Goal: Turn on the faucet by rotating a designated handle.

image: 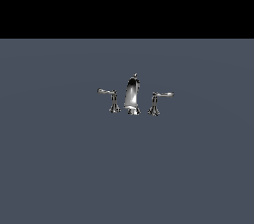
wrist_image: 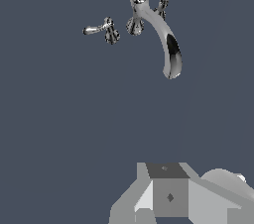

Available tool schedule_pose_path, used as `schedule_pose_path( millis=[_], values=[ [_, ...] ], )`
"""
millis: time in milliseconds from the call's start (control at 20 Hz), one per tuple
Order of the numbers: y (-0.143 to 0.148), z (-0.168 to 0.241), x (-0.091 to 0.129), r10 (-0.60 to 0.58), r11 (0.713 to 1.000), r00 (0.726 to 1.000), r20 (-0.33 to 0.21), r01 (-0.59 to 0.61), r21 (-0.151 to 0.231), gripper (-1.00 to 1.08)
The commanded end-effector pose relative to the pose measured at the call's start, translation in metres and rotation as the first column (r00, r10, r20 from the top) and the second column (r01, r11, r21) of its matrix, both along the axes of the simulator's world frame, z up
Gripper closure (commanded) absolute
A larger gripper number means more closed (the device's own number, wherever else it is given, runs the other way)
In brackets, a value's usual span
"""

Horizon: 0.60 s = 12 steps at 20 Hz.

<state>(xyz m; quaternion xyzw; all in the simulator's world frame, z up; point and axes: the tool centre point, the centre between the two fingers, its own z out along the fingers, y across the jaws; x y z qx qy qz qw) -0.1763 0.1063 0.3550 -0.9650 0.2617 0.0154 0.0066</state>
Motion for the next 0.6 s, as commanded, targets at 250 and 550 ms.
schedule_pose_path(
  millis=[250,550],
  values=[
    [0.02,-0.035,0.034,-0.157,0.988,0.988,0.001,0.157,0.0,1.08],
    [0.03,-0.062,0.062,-0.273,0.962,0.962,0.002,0.273,0.0,1.08]
  ],
)
